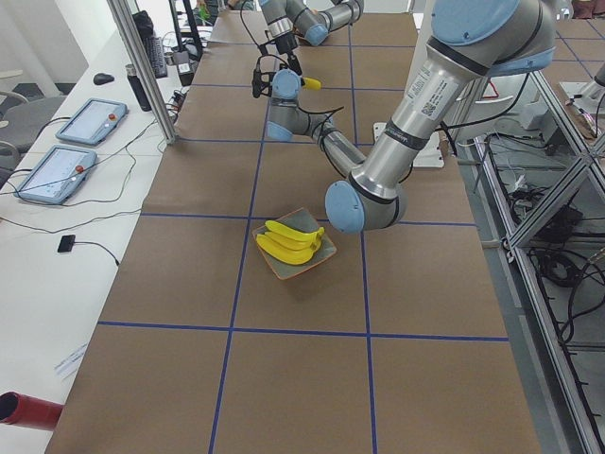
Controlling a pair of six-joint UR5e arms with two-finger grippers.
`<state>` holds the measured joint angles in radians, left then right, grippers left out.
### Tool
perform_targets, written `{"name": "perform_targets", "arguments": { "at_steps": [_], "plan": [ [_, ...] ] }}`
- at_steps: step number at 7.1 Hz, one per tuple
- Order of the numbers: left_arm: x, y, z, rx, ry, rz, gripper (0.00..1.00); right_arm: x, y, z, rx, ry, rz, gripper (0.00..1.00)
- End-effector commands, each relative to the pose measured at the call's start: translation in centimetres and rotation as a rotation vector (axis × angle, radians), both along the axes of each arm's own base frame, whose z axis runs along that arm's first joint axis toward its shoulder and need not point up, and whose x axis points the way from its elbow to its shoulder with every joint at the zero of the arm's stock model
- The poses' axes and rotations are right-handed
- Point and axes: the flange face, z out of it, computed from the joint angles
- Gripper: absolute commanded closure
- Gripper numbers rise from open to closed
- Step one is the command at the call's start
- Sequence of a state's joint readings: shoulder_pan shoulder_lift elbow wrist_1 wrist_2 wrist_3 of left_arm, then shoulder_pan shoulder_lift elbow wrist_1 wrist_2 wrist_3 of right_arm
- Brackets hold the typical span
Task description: Transfer all bananas from basket to plate
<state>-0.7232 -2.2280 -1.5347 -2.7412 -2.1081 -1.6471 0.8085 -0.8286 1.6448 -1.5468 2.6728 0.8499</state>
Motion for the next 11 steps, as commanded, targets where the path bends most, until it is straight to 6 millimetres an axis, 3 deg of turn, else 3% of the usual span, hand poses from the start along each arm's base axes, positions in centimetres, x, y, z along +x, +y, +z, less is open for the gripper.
{"name": "perform_targets", "arguments": {
  "at_steps": [1,8,11],
  "plan": [
    [0.7,0.6,-0.5,-0.020,0.009,0.019,0.01,0.0,0.2,-0.5,0.051,-0.023,0.016,1.00],
    [1.7,1.1,-1.3,-0.020,0.022,0.009,0.02,0.6,1.3,-1.8,0.073,-0.053,0.015,1.00],
    [2.4,1.3,-1.8,-0.021,0.028,0.007,0.09,0.6,1.5,-2.0,0.076,-0.056,0.014,1.00]
  ]
}}
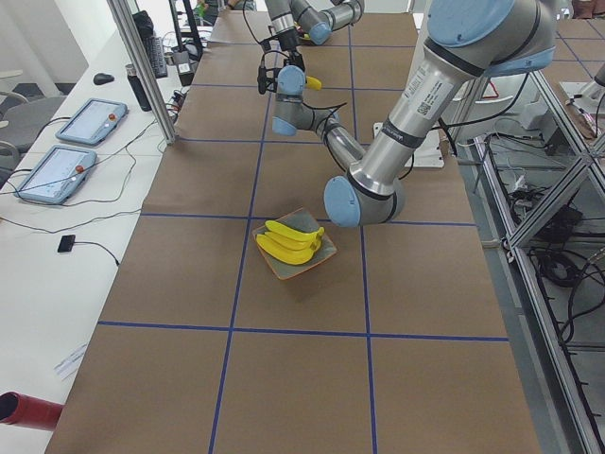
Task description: Transfer all bananas from basket to plate
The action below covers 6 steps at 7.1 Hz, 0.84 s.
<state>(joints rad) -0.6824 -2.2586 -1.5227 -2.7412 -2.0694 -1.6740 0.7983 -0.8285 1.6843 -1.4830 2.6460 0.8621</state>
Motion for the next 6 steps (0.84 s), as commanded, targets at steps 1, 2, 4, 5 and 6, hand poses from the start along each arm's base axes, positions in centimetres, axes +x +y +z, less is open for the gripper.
{"name": "perform_targets", "arguments": {
  "at_steps": [1,2,4,5,6],
  "plan": [
    [0.21,0.12,-0.23,0.000,0.003,-0.001,0.11,0.05,0.12,-0.13,0.002,-0.004,-0.002,1.00],
    [0.36,0.26,-0.23,0.000,0.003,0.002,0.13,0.05,0.12,-0.14,0.002,-0.004,-0.002,1.00],
    [0.58,0.34,-0.41,0.001,0.005,0.005,0.18,0.05,0.12,-0.14,0.002,-0.004,-0.002,1.00],
    [0.58,0.34,-0.51,0.002,0.006,0.005,0.21,0.06,0.13,-0.14,0.002,-0.004,-0.003,1.00],
    [0.72,0.35,-0.69,0.003,0.007,0.006,0.22,0.09,0.17,-0.20,0.003,-0.005,-0.003,1.00]
  ]
}}
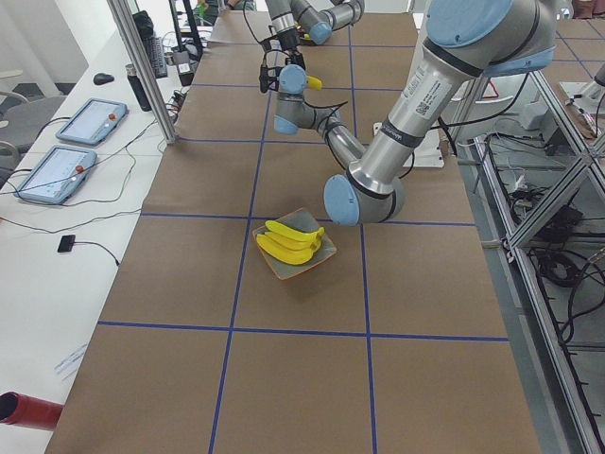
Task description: Transfer all bananas from basket to plate
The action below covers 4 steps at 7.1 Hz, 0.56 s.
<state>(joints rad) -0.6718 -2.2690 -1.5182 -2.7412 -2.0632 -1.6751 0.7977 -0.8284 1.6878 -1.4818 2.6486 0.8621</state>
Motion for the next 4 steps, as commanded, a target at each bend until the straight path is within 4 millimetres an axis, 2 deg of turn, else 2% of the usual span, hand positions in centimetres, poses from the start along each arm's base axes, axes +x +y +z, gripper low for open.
{"name": "perform_targets", "arguments": {
  "at_steps": [1,2,3,4],
  "plan": [
    [0.13,0.02,-0.28,0.002,0.003,0.001,0.25,0.07,0.07,-0.10,0.002,-0.002,0.000,1.00],
    [0.40,0.24,-0.29,0.001,0.003,0.002,0.34,0.14,0.15,-0.20,0.004,-0.004,0.000,1.00],
    [0.67,0.44,-0.30,-0.001,0.005,0.000,0.60,0.14,0.15,-0.20,0.005,-0.005,-0.001,1.00],
    [0.71,0.55,-0.35,0.000,0.006,0.002,1.00,0.14,0.15,-0.20,0.007,-0.005,-0.001,1.00]
  ]
}}
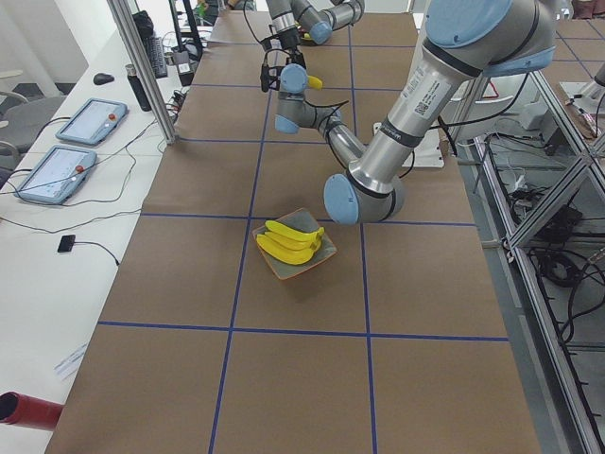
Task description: Transfer all bananas from basket to plate
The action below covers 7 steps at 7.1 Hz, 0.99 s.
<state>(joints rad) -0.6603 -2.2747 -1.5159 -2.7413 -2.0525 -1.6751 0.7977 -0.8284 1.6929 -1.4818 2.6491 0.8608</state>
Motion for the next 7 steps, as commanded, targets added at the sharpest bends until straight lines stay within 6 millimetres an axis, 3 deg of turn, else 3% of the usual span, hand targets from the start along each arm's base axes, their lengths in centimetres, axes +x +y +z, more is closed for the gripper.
{"name": "perform_targets", "arguments": {
  "at_steps": [1,2,4,6,7],
  "plan": [
    [0.1,0.2,-0.1,-0.004,0.002,0.002,1.00,0.0,0.0,0.1,0.011,-0.003,-0.002,1.00],
    [0.1,0.3,-0.4,-0.042,0.013,0.013,1.00,0.0,0.2,0.2,0.022,-0.011,-0.002,0.01],
    [0.1,0.2,-0.5,-0.047,0.012,0.012,1.00,1.1,1.0,2.5,0.054,-0.055,-0.001,0.00],
    [-0.2,-0.1,0.1,-0.047,0.001,0.004,1.00,4.8,0.5,3.8,0.056,-0.065,0.031,0.00],
    [-1.5,-0.9,1.1,-0.046,-0.007,-0.009,1.00,6.3,-0.2,4.7,0.044,-0.060,0.047,0.00]
  ]
}}
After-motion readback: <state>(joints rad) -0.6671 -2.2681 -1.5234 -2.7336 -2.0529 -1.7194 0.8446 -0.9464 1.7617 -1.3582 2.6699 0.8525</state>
